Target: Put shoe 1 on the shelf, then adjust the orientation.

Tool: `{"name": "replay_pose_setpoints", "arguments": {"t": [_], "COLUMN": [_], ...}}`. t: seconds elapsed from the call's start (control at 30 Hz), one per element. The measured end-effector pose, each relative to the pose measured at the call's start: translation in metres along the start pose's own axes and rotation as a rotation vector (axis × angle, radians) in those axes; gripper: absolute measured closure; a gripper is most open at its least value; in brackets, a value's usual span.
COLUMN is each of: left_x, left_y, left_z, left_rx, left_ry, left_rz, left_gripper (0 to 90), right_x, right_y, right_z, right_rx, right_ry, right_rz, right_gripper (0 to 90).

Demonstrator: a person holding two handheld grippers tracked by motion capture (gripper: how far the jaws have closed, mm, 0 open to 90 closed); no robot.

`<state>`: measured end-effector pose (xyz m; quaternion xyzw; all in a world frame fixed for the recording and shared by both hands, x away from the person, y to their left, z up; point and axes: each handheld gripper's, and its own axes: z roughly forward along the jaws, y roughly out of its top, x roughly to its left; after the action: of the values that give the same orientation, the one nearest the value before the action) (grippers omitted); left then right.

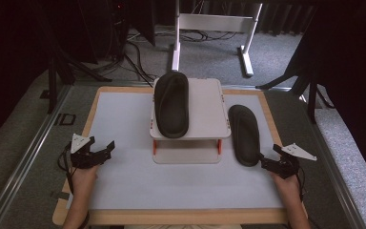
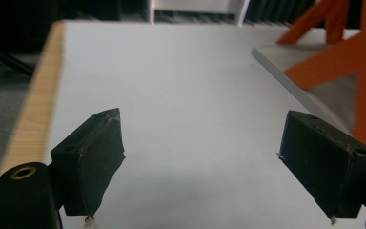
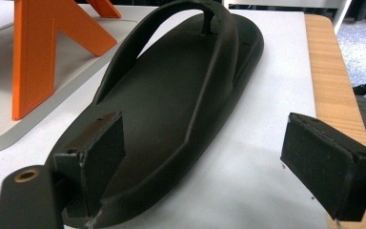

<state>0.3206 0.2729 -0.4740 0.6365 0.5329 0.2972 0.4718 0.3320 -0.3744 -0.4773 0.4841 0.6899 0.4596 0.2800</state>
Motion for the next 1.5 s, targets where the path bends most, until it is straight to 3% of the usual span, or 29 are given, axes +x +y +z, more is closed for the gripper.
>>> {"name": "replay_pose_setpoints", "arguments": {"t": [0.13,0.3,0.37,0.47,0.5,0.53,0.73,0.9,1.0,1.07,1.13,1.23,1.37,1.5], "left_x": [0.001,-0.001,-0.002,-0.003,-0.004,-0.004,-0.007,-0.004,-0.006,-0.007,-0.007,-0.007,-0.009,-0.01], "left_y": [-0.005,-0.016,-0.016,-0.016,-0.017,-0.017,-0.019,-0.02,-0.021,-0.021,-0.021,-0.021,-0.021,-0.021], "left_z": [-0.006,-0.005,-0.008,-0.009,-0.007,-0.007,-0.01,-0.012,-0.013,-0.012,-0.013,-0.013,-0.012,-0.012], "left_rx": [-0.067,-0.053,-0.084,-0.092,-0.061,-0.061,-0.086,-0.107,-0.117,-0.114,-0.115,-0.115,-0.112,-0.112], "left_ry": [0.006,0.032,0.025,0.042,0.053,0.053,0.062,0.034,0.029,0.036,0.038,0.039,0.046,0.049], "left_rz": [0.005,0.046,0.058,0.064,0.056,0.056,0.074,0.056,0.073,0.084,0.082,0.083,0.1,0.106], "left_gripper": [13.0,10.7,10.0,6.1,3.6,0.5,0.5,0.6,0.6,0.6,0.6,0.6,0.6,0.6], "right_x": [0.001,0.0,-0.001,-0.002,-0.002,-0.002,-0.005,-0.005,-0.002,0.001,0.0,0.004,0.001,-0.001], "right_y": [0.0,0.0,0.0,0.0,0.0,0.0,0.001,0.006,0.009,0.012,0.016,0.022,0.031,0.04], "right_z": [0.0,-0.001,-0.001,-0.001,-0.001,-0.001,0.0,-0.003,-0.002,-0.002,0.0,0.002,0.004,0.005], "right_rx": [-0.001,-0.006,-0.007,-0.009,-0.007,-0.007,0.006,0.059,0.087,0.108,0.163,0.184,0.203,0.209], "right_ry": [-0.007,-0.008,-0.005,-0.008,-0.01,-0.01,-0.011,-0.009,-0.006,-0.01,0.034,0.031,0.074,0.06], "right_rz": [-0.001,0.002,0.015,0.02,0.017,0.017,0.049,0.085,0.071,0.057,0.078,0.04,0.062,0.053], "right_gripper": [13.7,12.5,12.5,12.5,12.5,12.5,12.5,13.5,13.5,21.4,22.4,22.9,24.0,25.0]}}
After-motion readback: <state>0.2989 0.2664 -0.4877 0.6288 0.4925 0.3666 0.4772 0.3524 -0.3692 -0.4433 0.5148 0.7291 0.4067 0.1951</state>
